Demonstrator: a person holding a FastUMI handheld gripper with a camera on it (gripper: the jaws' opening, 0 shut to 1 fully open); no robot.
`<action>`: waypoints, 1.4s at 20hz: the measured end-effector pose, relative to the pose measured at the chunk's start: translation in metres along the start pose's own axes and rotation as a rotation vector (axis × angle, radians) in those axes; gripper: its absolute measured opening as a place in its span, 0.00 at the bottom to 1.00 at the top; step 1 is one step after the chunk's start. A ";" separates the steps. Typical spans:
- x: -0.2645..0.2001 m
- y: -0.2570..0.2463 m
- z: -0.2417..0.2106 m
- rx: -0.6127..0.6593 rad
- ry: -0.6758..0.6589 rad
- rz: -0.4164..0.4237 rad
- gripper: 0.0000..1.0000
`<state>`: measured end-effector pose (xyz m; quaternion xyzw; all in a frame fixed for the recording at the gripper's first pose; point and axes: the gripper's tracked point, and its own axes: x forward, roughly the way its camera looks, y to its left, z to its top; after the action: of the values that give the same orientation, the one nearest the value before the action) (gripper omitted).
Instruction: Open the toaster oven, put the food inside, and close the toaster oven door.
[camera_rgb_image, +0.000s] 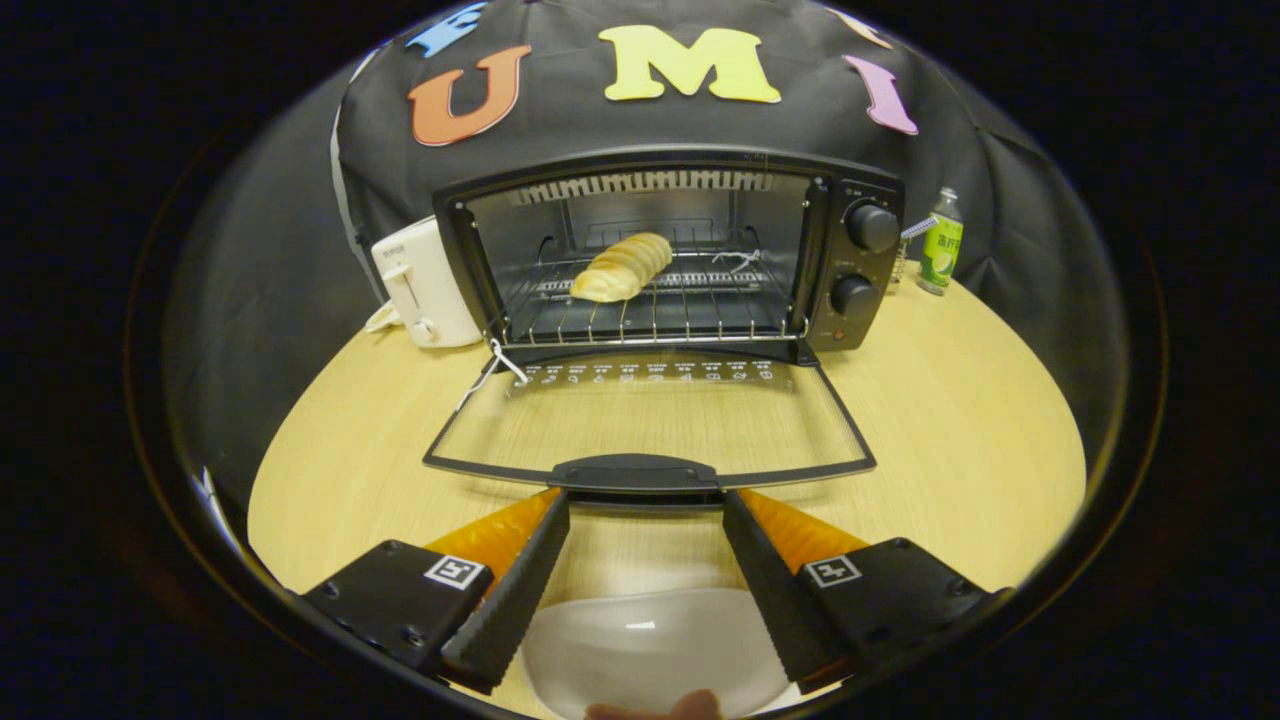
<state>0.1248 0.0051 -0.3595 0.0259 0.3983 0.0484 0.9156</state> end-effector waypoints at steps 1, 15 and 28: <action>-0.005 0.001 0.005 0.002 -0.026 -0.004 1.00; -0.083 0.013 0.079 0.005 -0.309 0.010 1.00; -0.286 0.019 0.164 0.067 -0.647 0.022 1.00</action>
<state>0.0499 -0.0092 -0.0383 0.0745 0.0876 0.0341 0.9928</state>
